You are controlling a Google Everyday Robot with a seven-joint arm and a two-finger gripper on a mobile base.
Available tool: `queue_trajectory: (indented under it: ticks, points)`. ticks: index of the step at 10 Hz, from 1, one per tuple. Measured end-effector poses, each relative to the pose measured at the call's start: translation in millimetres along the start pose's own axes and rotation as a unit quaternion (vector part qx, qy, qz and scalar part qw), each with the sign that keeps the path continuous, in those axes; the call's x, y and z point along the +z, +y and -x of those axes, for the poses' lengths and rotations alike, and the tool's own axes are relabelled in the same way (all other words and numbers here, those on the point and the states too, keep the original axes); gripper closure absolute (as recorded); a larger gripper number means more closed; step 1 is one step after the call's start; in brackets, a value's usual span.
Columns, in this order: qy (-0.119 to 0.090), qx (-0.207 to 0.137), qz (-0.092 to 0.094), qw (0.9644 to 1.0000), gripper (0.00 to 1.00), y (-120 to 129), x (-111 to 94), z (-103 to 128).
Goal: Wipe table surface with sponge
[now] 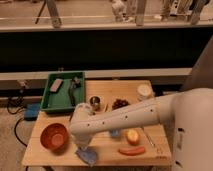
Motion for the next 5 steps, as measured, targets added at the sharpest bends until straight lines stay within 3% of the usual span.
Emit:
queue_trajectory:
  ticks: [2,5]
  points:
    - [0.011,0.026,-0.007,0.9996,1.0,5.1,-8.3,-31.8]
    - [0.036,0.081,-0.018,0.9959,1.0,29.4,-32.3,-82.7]
